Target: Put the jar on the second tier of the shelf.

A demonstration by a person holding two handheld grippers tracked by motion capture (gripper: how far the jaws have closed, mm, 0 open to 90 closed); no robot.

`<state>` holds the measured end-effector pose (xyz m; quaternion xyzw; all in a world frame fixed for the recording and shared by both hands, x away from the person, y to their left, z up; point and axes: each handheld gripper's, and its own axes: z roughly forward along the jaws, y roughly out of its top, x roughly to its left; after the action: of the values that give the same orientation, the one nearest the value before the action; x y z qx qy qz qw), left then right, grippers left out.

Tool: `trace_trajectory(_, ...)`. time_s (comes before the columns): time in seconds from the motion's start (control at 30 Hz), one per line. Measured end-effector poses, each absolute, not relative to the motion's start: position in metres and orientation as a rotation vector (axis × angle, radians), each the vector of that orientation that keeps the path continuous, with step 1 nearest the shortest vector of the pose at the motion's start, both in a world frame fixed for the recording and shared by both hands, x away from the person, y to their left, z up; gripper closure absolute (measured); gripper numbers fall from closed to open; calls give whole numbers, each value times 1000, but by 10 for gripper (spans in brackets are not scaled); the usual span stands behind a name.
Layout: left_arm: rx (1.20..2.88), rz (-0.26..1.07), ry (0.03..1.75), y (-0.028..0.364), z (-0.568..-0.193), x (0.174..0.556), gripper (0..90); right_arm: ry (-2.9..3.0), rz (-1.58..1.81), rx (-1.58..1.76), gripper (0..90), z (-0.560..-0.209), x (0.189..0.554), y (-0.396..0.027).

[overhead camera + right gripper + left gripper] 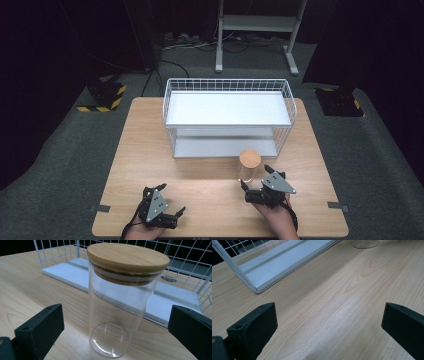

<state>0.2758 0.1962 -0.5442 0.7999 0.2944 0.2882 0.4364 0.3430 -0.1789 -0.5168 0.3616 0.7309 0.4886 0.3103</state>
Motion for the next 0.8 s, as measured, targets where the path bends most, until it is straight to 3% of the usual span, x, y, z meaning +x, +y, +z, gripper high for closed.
trace_trajectory(0.8,1989,711,728,197,-544,276,6,1882,1374,1005,41,-528,366,-176)
